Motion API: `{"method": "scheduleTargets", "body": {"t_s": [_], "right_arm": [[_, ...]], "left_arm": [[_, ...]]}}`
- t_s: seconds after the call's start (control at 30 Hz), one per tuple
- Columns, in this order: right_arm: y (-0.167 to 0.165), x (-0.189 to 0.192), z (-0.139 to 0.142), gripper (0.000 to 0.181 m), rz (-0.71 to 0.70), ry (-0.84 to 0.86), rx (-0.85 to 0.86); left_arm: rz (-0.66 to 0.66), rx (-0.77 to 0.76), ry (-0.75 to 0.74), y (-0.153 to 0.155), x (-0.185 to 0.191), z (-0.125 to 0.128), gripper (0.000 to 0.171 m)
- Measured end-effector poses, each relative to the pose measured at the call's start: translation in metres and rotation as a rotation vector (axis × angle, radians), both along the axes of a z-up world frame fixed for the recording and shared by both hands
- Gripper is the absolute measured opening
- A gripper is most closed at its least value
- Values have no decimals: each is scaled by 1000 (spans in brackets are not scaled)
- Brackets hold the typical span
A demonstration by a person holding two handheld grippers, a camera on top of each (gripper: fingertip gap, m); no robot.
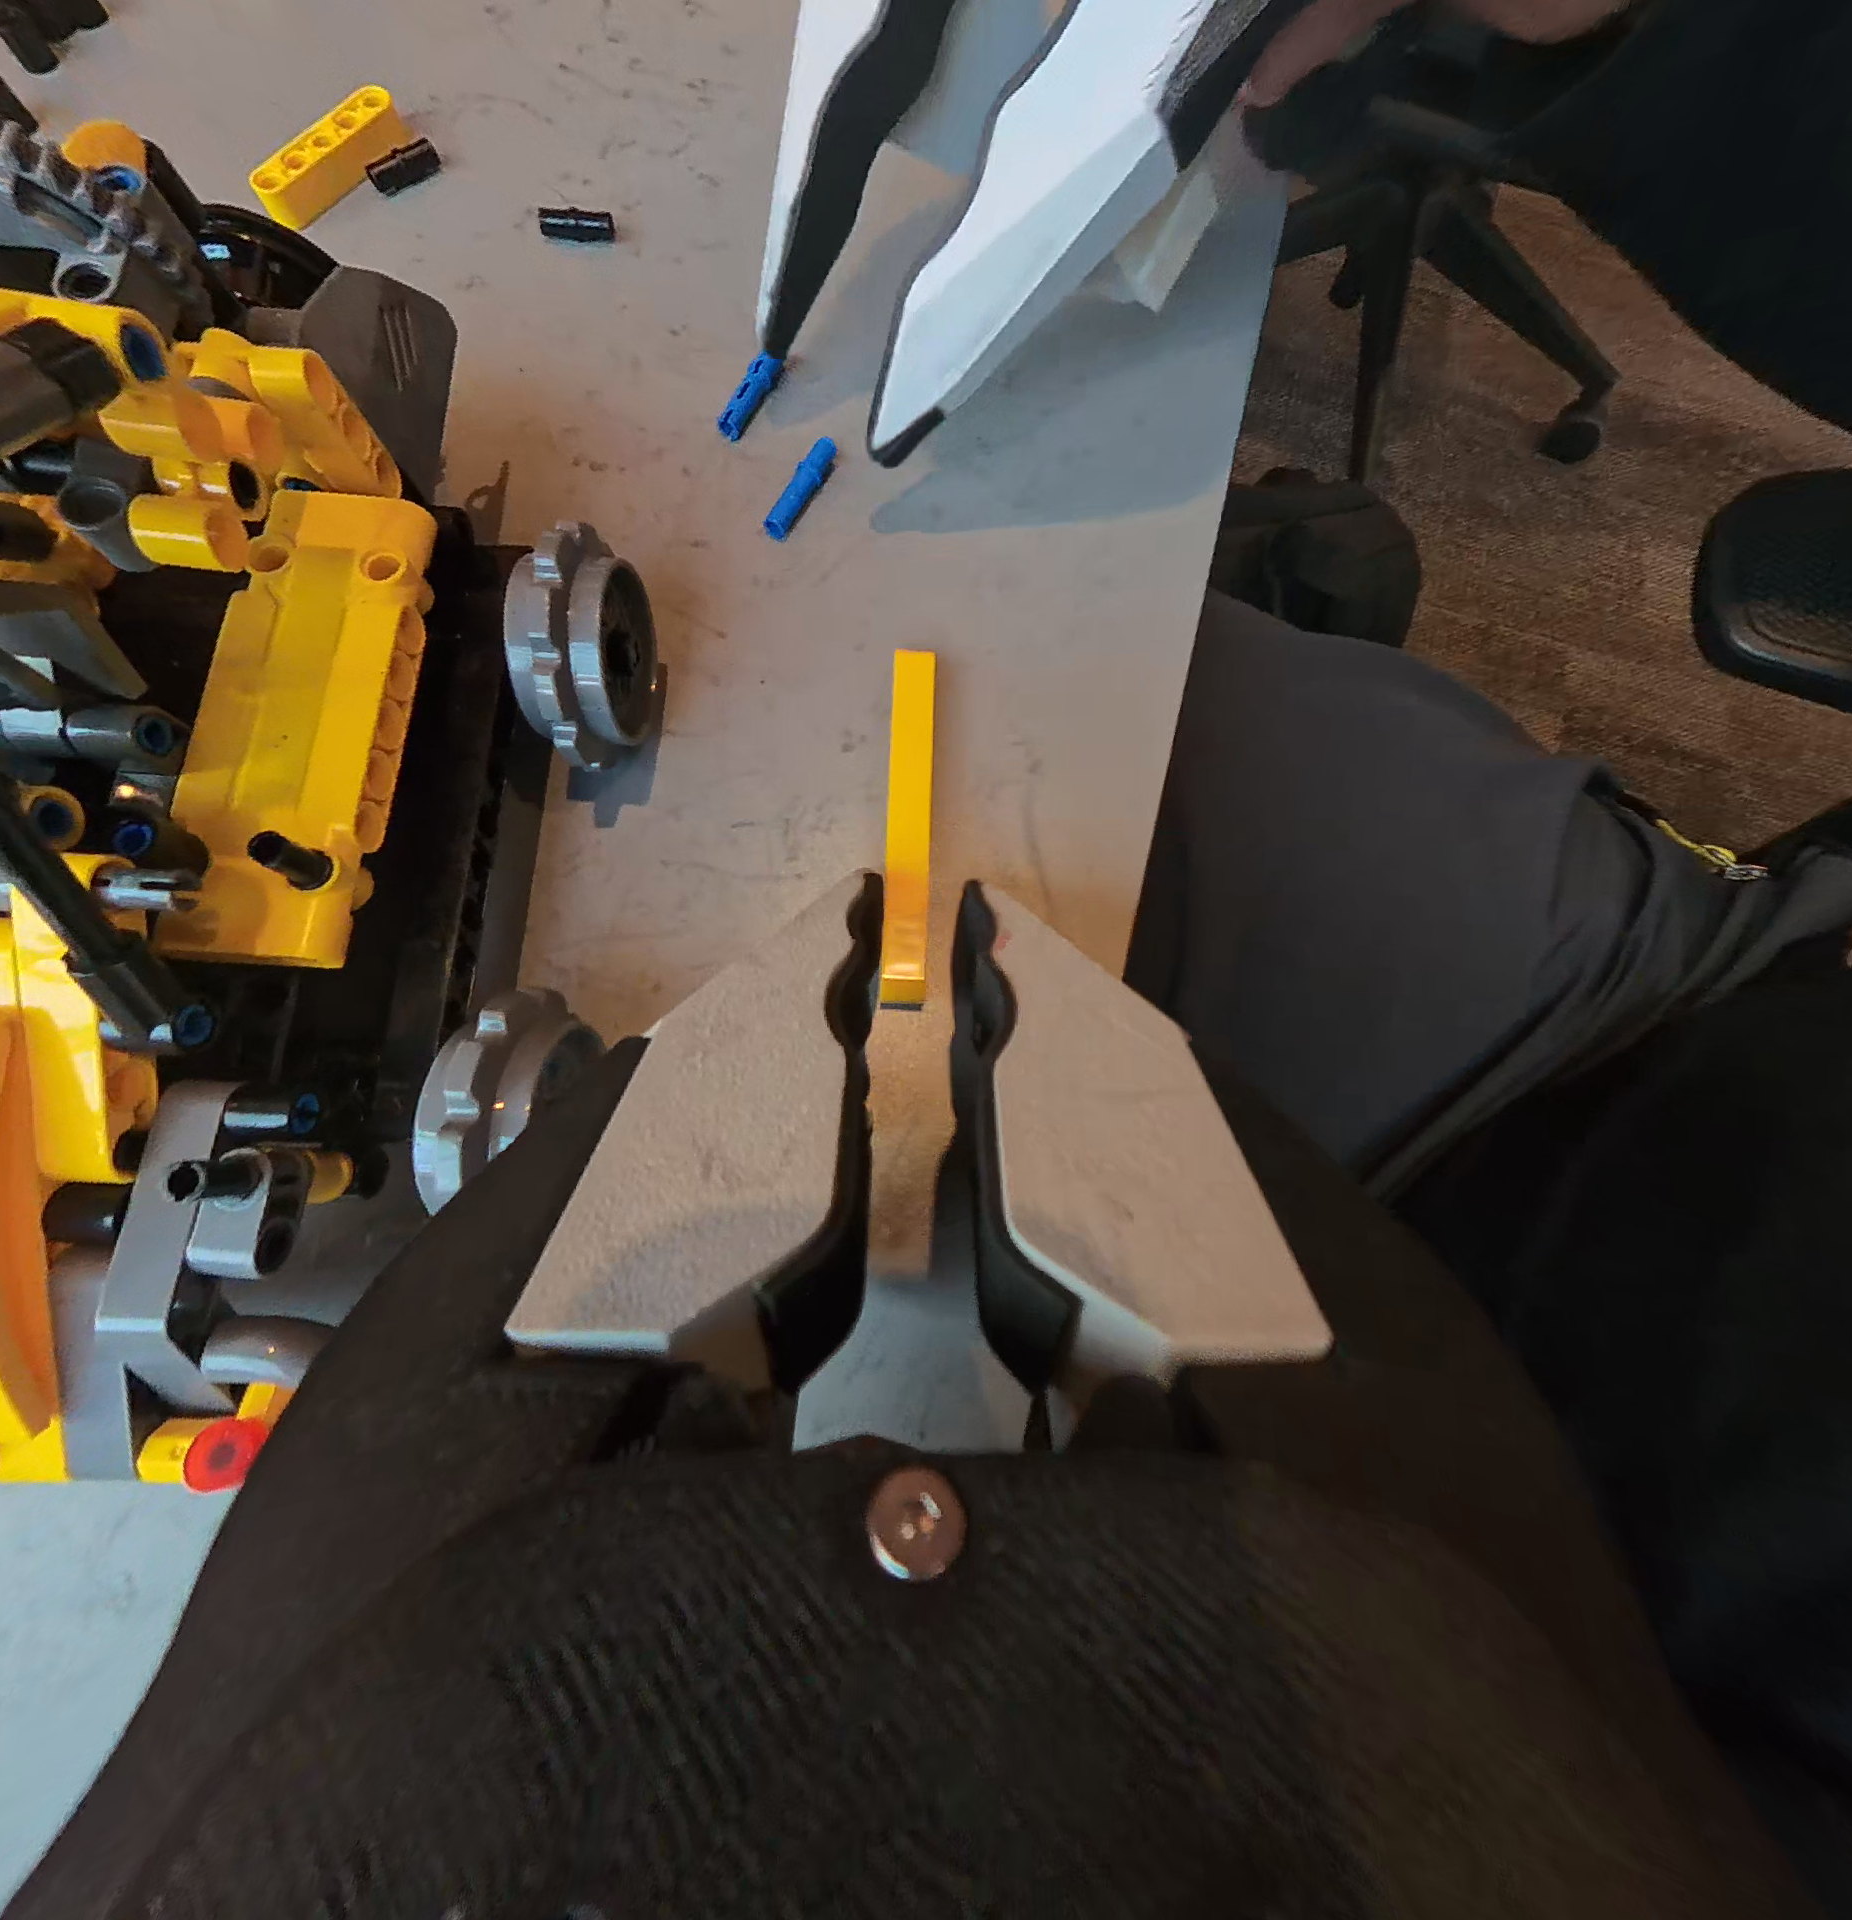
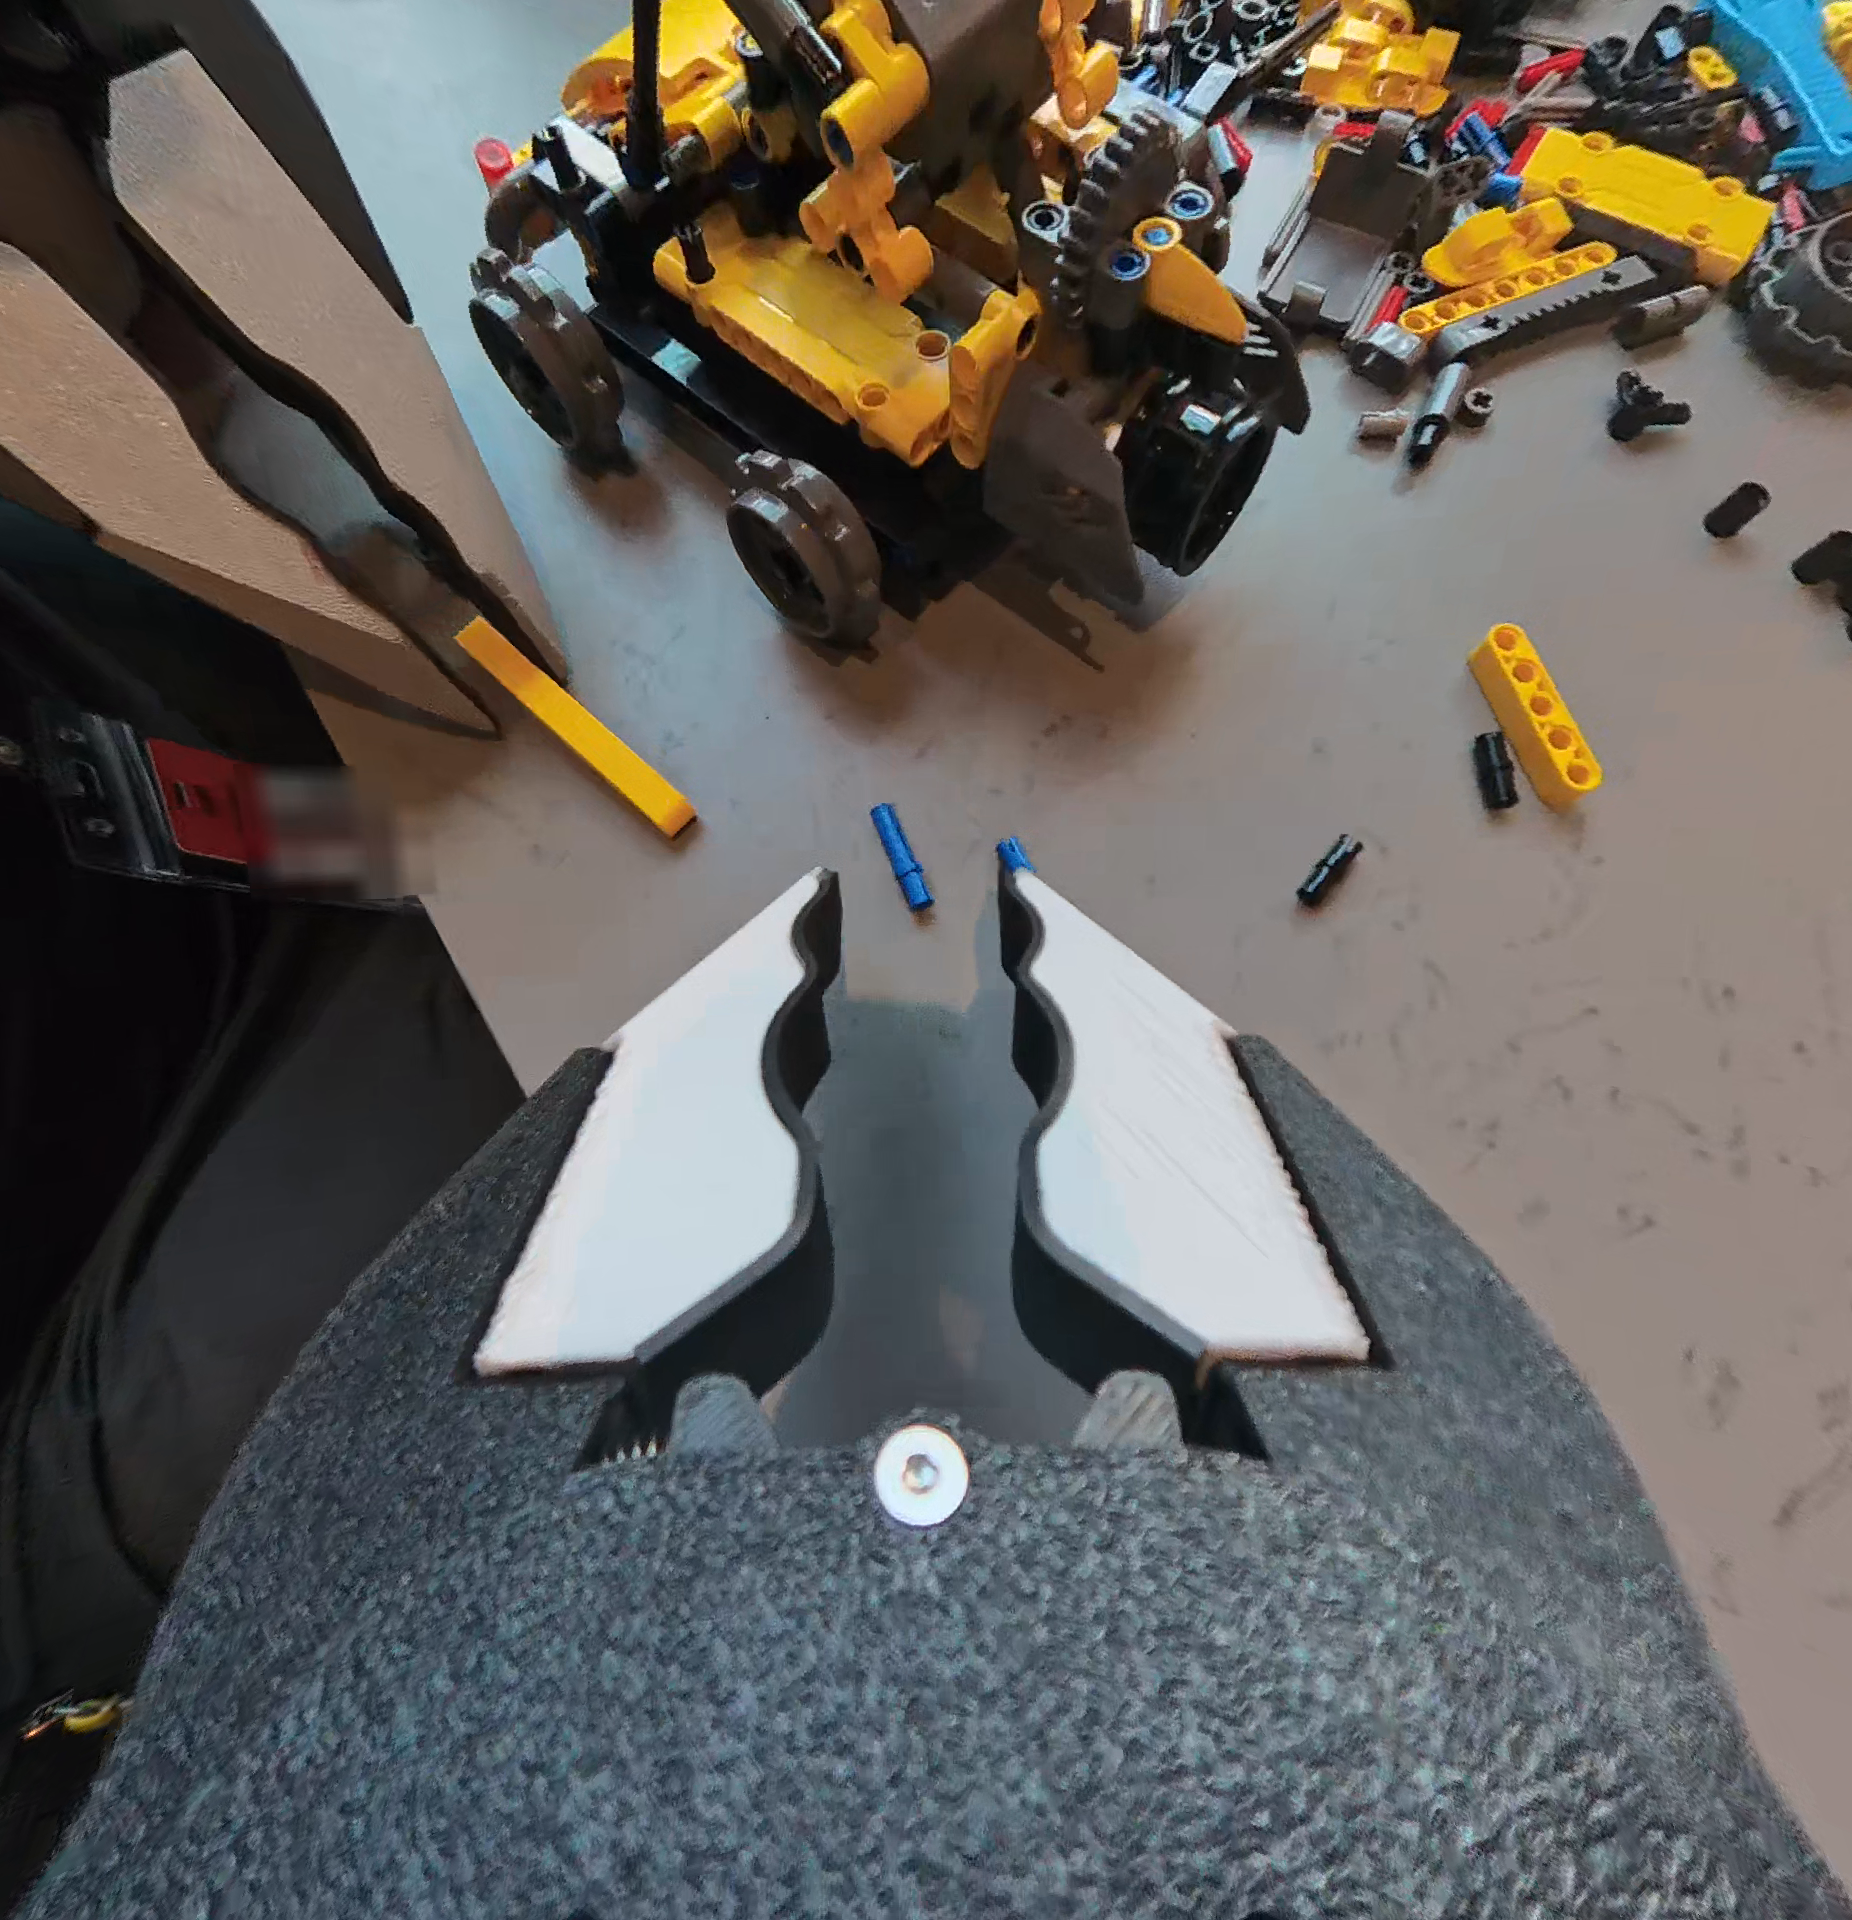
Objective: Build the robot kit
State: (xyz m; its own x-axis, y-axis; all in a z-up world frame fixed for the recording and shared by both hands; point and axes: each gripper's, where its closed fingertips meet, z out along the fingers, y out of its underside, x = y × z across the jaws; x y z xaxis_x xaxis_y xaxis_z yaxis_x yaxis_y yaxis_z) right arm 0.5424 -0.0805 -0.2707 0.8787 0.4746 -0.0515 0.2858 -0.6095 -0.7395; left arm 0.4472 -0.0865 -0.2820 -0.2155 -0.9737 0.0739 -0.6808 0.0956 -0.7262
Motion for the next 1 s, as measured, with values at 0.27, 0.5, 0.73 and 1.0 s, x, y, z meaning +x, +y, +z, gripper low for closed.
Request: {"method": "scheduleTargets", "body": {"t_s": [0.27,0.5,0.73,1.0], "right_arm": [[2,-3,-13,19,33,35,-64],[2,-7,-14,4,48,5,-54],[-7,-15,-12,4,33,29,-58],[-11,-26,-13,4,65,22,-61]], "left_arm": [[-1,-14,1,0,0,0,13],[-8,-41,8,-1,0,0,6],[50,-79,13,7,3,0,5],[127,-75,9,19,9,0,5]]}}
